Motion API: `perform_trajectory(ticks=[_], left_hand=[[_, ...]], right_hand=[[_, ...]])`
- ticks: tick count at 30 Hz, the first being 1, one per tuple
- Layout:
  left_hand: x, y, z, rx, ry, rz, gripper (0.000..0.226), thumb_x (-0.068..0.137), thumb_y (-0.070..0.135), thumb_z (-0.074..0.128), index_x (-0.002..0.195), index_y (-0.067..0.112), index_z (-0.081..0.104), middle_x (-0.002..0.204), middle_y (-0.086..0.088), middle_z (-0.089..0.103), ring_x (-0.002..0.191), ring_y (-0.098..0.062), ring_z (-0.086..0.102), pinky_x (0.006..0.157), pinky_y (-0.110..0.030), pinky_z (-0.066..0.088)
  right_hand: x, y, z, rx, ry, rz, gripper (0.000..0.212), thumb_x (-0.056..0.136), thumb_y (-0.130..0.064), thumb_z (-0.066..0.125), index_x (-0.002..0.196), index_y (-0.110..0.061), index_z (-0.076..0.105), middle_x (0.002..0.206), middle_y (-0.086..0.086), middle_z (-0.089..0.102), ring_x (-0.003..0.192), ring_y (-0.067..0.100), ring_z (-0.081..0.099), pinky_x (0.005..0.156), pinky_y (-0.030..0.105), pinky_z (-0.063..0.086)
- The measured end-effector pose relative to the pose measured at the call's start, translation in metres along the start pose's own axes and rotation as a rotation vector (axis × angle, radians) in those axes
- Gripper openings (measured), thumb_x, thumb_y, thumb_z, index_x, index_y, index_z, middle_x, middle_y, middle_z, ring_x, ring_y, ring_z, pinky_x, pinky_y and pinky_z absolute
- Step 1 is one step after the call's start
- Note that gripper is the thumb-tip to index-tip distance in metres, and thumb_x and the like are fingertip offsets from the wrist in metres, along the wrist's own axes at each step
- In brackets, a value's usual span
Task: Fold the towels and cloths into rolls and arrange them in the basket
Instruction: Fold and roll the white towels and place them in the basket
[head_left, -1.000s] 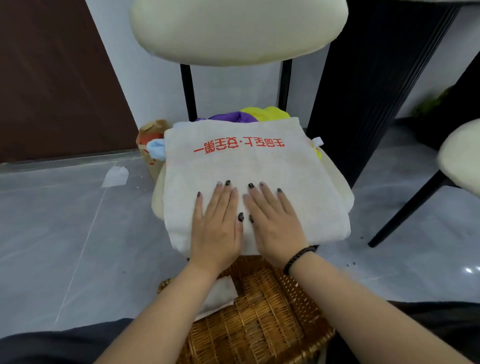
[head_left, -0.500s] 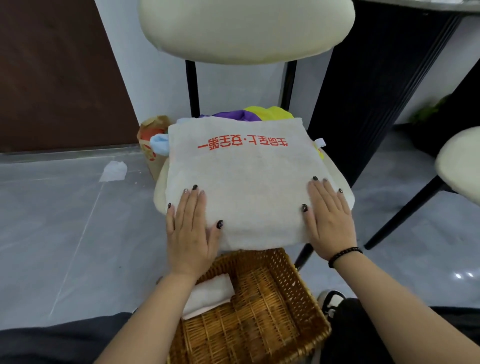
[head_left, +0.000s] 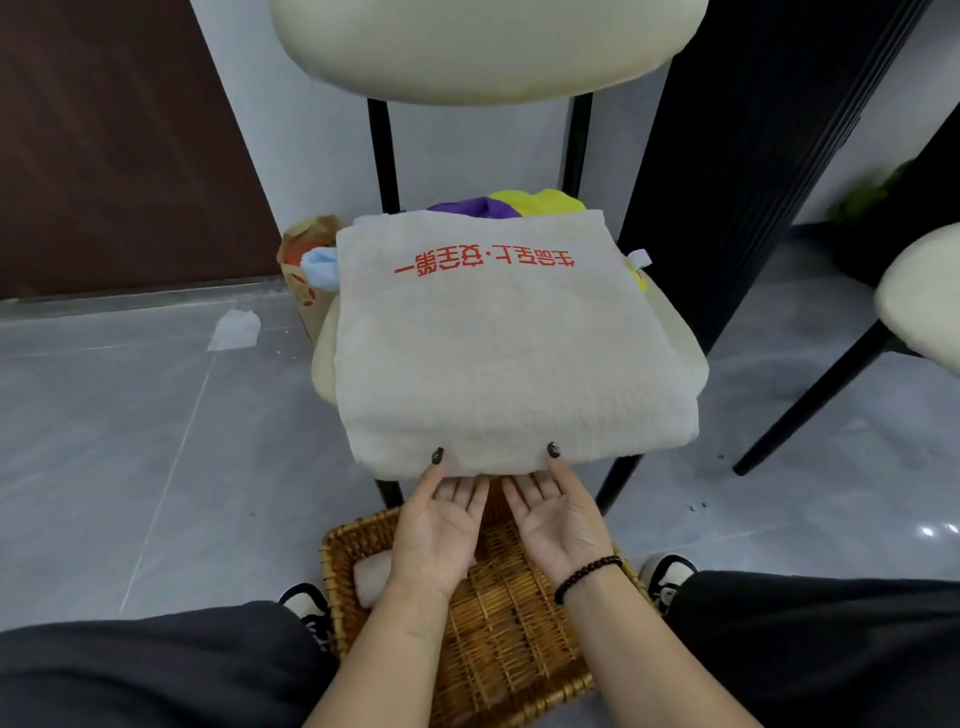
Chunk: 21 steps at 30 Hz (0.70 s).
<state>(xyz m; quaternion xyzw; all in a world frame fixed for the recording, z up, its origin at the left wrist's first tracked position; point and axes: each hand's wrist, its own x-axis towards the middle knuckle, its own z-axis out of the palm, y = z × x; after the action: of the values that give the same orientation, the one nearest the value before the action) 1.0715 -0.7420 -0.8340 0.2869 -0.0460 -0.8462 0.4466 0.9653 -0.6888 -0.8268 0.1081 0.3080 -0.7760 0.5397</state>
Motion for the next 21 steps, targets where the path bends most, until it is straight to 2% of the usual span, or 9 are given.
perform_trajectory(ticks=[3, 6, 8, 10, 12, 16, 21], left_hand=[[0.004, 0.001, 0.001, -0.016, -0.023, 0.012, 0.049, 0.080, 0.010, 0.067, 0.128, 0.010, 0.057, 0.121, -0.013, 0.066, 0.116, -0.025, 0.062, 0.100, -0.039, 0.048], [0.003, -0.001, 0.005, -0.039, -0.110, 0.009, 0.069, 0.069, 0.011, 0.083, 0.131, 0.007, 0.055, 0.131, -0.015, 0.061, 0.119, -0.026, 0.060, 0.096, -0.038, 0.052], [0.003, -0.004, 0.010, -0.046, -0.098, 0.017, 0.053, 0.079, 0.011, 0.072, 0.129, 0.006, 0.056, 0.129, -0.015, 0.062, 0.118, -0.025, 0.060, 0.095, -0.038, 0.052], [0.003, -0.005, 0.011, -0.045, -0.049, 0.036, 0.042, 0.084, 0.012, 0.061, 0.127, 0.008, 0.058, 0.125, -0.012, 0.065, 0.113, -0.022, 0.064, 0.088, -0.035, 0.056], [0.004, -0.004, 0.010, -0.022, -0.024, 0.068, 0.040, 0.087, 0.014, 0.058, 0.127, 0.011, 0.057, 0.123, -0.010, 0.066, 0.112, -0.019, 0.064, 0.082, -0.031, 0.058], [0.000, 0.005, 0.000, 0.018, 0.039, 0.118, 0.040, 0.090, 0.017, 0.057, 0.130, 0.012, 0.055, 0.123, -0.008, 0.067, 0.110, -0.017, 0.065, 0.082, -0.031, 0.058], [-0.008, 0.019, -0.006, 0.012, 0.074, 0.143, 0.034, 0.094, 0.018, 0.055, 0.128, 0.012, 0.057, 0.122, -0.008, 0.067, 0.106, -0.017, 0.067, 0.079, -0.034, 0.059]], right_hand=[[0.004, 0.006, 0.005, -0.019, -0.060, 0.039, 0.052, 0.082, -0.007, 0.062, 0.133, -0.006, 0.050, 0.123, 0.017, 0.063, 0.111, 0.027, 0.062, 0.092, 0.039, 0.053], [0.004, 0.009, 0.006, 0.005, -0.164, 0.049, 0.046, 0.083, -0.001, 0.058, 0.129, -0.004, 0.053, 0.123, 0.018, 0.063, 0.111, 0.028, 0.062, 0.090, 0.039, 0.054], [0.003, 0.009, 0.010, 0.017, -0.209, 0.019, 0.043, 0.084, 0.001, 0.056, 0.127, -0.004, 0.054, 0.124, 0.018, 0.063, 0.112, 0.028, 0.062, 0.088, 0.039, 0.055], [0.003, 0.006, 0.011, 0.026, -0.207, -0.014, 0.043, 0.086, 0.001, 0.055, 0.128, -0.004, 0.053, 0.125, 0.017, 0.062, 0.114, 0.027, 0.061, 0.084, 0.037, 0.056], [0.005, 0.002, 0.009, 0.009, -0.182, -0.038, 0.042, 0.086, -0.001, 0.056, 0.128, -0.005, 0.053, 0.126, 0.016, 0.061, 0.115, 0.025, 0.061, 0.085, 0.036, 0.056], [0.006, -0.014, -0.001, -0.005, -0.099, -0.098, 0.029, 0.091, -0.004, 0.054, 0.120, -0.005, 0.058, 0.120, 0.013, 0.066, 0.109, 0.022, 0.064, 0.082, 0.033, 0.057], [0.006, -0.047, -0.016, 0.012, -0.017, -0.205, 0.030, 0.093, -0.010, 0.053, 0.123, -0.006, 0.056, 0.122, 0.012, 0.065, 0.113, 0.022, 0.062, 0.092, 0.040, 0.052]])
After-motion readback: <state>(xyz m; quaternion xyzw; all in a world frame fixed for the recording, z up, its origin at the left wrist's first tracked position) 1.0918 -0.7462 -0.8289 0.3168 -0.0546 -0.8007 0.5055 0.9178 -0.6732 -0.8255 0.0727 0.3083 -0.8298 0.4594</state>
